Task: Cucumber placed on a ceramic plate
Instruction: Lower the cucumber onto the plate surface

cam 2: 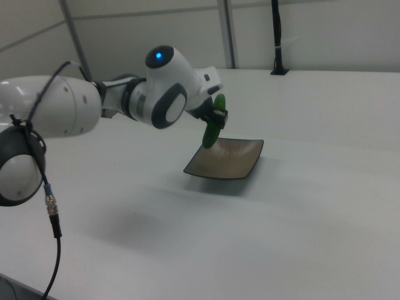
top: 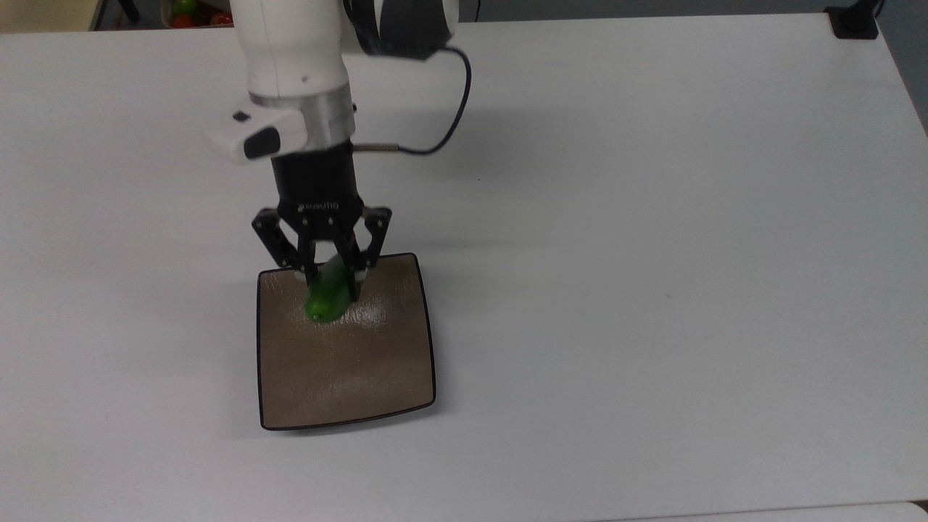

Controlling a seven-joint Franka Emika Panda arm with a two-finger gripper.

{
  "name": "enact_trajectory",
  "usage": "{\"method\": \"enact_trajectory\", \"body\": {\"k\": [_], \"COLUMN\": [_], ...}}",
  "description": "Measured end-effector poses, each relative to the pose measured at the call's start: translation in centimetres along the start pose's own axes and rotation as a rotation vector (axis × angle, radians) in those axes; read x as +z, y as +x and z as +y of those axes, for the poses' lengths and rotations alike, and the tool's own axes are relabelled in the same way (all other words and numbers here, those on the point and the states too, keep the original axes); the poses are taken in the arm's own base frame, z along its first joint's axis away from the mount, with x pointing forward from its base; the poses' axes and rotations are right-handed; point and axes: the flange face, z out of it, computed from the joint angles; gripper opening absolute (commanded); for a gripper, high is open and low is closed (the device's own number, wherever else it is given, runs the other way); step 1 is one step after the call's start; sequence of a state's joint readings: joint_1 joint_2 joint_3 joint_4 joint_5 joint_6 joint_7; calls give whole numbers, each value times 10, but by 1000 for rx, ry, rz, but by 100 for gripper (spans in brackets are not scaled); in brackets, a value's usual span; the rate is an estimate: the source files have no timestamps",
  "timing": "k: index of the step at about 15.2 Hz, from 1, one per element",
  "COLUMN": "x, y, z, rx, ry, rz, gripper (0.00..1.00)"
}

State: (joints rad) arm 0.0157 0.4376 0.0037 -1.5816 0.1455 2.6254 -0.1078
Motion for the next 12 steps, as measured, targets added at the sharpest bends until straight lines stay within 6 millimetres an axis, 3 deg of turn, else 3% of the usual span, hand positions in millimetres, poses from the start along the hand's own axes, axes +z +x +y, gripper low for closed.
{"method": "enact_trajectory", "body": {"k": [7, 11, 12], "x": [70, 90, 95], "y": [-27, -29, -32], "z": [6, 8, 8], "rx": [-55, -57, -57], "ry": [-39, -40, -40], "rz": [-12, -23, -30], "gripper": [21, 29, 36]}}
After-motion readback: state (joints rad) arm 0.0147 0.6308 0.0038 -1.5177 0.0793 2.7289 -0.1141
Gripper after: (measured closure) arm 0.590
